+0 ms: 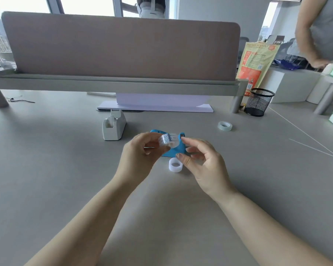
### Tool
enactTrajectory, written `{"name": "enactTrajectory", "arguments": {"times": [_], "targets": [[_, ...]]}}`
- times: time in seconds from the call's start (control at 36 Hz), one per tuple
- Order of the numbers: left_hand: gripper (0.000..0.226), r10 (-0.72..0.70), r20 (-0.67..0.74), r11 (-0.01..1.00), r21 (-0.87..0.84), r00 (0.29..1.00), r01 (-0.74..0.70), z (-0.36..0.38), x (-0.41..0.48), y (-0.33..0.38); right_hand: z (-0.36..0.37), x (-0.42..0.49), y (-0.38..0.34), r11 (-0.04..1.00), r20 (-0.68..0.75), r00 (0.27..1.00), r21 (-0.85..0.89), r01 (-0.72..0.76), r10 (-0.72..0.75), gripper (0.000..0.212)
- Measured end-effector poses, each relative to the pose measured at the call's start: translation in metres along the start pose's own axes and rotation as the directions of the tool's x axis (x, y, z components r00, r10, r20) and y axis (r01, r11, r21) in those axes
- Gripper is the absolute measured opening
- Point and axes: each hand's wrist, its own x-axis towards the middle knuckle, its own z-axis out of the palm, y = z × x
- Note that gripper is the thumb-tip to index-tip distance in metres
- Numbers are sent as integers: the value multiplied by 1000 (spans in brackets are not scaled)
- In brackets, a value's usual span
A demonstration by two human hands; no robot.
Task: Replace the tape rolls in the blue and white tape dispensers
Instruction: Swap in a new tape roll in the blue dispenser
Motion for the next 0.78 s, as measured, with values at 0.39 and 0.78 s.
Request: {"name": "enactTrajectory", "arguments": {"times": [0.39,0.78], "targets": [[16,-20,245,957,285,969,-53,-28,78,-28,5,39,16,986,-92,996,-168,-25,10,11],[17,-6,350,964,251,937,-88,-30,92,-33,20,86,12,934,77,995,-348,79,-56,19]]}}
